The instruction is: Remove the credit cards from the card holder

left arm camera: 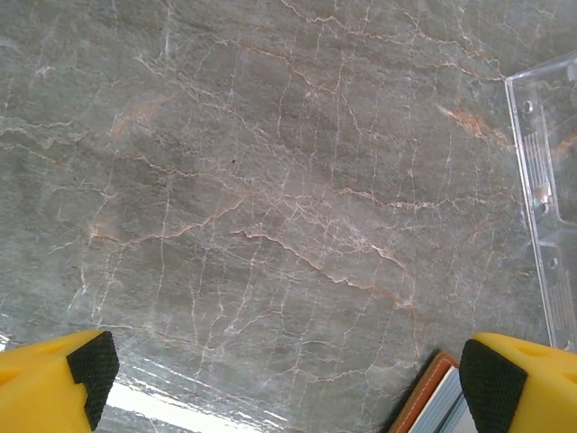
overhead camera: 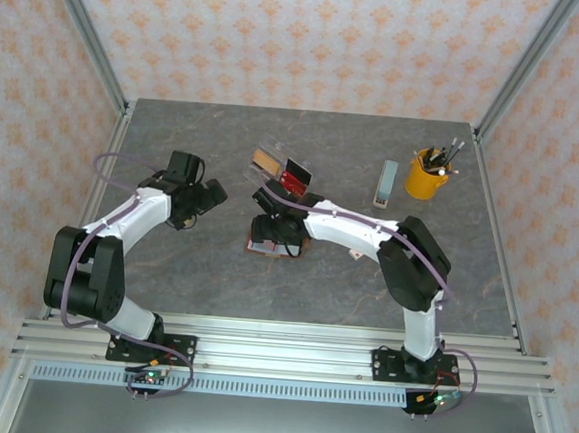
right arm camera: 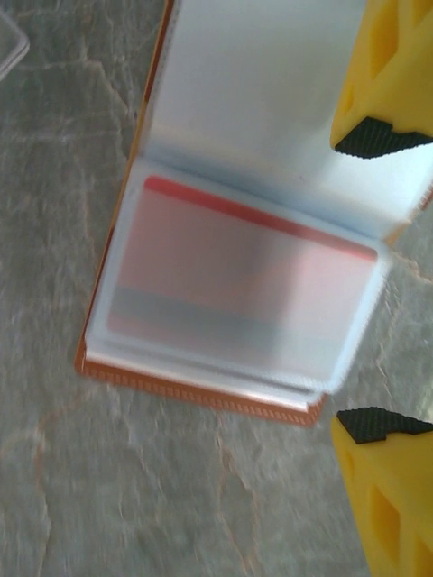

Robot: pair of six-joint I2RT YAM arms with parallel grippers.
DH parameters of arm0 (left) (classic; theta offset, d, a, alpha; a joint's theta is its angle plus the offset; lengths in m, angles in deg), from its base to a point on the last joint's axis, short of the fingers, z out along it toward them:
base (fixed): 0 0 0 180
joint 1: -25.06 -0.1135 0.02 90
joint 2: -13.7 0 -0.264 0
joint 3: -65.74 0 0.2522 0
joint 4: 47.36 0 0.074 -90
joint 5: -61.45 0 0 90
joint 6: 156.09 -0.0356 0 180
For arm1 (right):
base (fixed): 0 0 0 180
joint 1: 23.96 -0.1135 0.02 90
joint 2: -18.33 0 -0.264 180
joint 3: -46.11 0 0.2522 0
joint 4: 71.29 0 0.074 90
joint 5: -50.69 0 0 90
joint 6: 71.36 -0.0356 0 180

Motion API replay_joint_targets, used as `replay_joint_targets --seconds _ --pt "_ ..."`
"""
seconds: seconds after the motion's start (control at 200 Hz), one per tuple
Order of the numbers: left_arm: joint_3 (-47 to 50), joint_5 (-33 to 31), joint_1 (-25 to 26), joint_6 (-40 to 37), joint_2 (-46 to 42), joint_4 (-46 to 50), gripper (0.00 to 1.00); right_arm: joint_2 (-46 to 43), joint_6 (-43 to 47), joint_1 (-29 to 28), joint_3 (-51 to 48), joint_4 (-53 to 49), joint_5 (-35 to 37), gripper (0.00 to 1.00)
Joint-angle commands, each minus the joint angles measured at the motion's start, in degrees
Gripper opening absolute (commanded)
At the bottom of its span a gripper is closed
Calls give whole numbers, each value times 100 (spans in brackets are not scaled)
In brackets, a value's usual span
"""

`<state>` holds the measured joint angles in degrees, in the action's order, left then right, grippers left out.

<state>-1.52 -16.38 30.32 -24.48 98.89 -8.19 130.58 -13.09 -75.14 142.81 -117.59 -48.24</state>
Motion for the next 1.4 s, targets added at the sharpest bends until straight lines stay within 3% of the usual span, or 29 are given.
replay_joint_targets --seconds 0.0,0.405,0.691,1.101,1.396 --pt "94 162 -103 -270 -204 42 100 218 -298 12 275 -467 474 71" --pt "208 1437 -130 -809 -187 28 96 540 -369 25 297 -497 597 59" --pt "461 2178 9 -630 -148 -537 91 493 -225 215 -59 -310 294 47" --pt "587 2900 652 -373 134 -1180 55 268 234 440 -583 182 -265 43" --pt "474 3067 1092 2 608 -1669 42 204 219 460 -691 379 -386 33"
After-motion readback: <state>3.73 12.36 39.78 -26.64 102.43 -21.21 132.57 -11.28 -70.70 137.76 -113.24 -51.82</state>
